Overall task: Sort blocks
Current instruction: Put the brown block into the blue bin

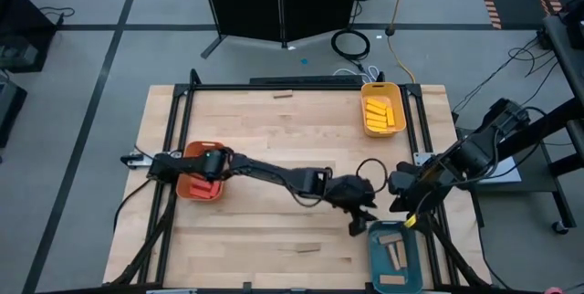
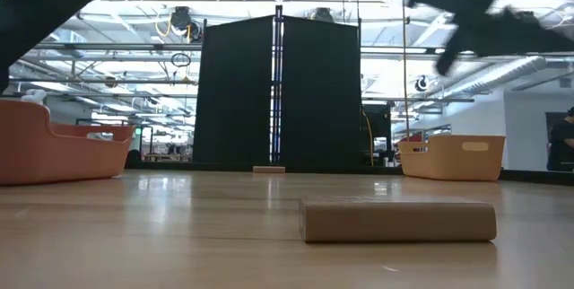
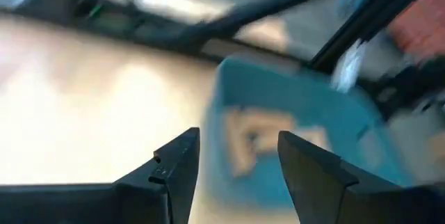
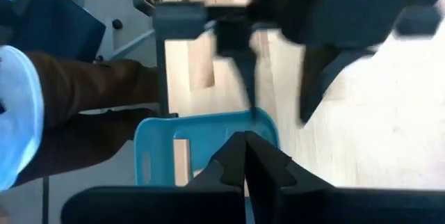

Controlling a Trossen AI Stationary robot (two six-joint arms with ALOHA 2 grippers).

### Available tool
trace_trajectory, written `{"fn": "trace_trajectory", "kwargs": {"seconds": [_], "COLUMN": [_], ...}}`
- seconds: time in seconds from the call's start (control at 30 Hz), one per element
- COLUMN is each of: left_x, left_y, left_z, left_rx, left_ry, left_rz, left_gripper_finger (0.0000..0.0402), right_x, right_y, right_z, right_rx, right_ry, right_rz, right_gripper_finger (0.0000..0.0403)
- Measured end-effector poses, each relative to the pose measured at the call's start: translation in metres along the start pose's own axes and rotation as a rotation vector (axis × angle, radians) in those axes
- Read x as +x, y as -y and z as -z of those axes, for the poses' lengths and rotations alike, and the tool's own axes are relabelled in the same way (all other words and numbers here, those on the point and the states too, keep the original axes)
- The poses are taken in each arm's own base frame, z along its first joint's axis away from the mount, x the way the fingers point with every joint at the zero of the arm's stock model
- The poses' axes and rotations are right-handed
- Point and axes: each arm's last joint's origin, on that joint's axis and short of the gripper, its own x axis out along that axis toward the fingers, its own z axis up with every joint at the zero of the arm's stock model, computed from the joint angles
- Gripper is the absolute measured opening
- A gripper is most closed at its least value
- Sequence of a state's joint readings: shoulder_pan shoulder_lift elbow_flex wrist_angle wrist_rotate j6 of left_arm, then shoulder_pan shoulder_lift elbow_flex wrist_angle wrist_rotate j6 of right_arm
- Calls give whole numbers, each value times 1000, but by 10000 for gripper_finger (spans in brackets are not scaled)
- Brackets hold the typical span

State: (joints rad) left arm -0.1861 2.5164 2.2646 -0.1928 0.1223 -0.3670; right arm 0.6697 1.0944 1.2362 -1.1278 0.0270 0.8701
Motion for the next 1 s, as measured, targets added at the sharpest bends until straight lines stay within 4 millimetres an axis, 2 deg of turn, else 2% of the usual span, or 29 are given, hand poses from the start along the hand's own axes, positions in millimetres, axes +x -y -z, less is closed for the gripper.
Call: {"fn": "trace_trajectory", "kwargs": {"seconds": [0.1, 0.23, 0.4, 0.53, 0.63, 0.8, 0.9, 1.0], "left_x": [-23, -66, -124, -167, -200, -254, -281, -295], "left_y": [-13, -36, -81, -135, -188, -274, -312, -334], "left_z": [-11, -31, -55, -62, -61, -49, -41, -25], "left_rx": [55, 148, 267, 317, 253, 136, 99, 102], "left_ry": [-131, -286, -449, -631, -731, -786, -752, -761], "left_rz": [-77, -208, -346, -462, -509, -558, -555, -494], "left_gripper_finger": [191, 191, 191, 191, 191, 191, 191, 191], "right_x": [-9, -19, -23, -23, -23, -25, -26, -27], "right_y": [4, 8, 12, 14, 18, 31, 40, 48], "right_z": [2, 5, 4, 1, -3, -14, -20, -25], "right_rx": [0, -23, -36, -12, 31, 111, 164, 212], "right_ry": [37, 75, 134, 146, 171, 244, 263, 281], "right_rz": [-12, -17, 16, 26, 49, 134, 167, 199], "right_gripper_finger": [0, 0, 0, 0, 0, 0, 0, 0]}}
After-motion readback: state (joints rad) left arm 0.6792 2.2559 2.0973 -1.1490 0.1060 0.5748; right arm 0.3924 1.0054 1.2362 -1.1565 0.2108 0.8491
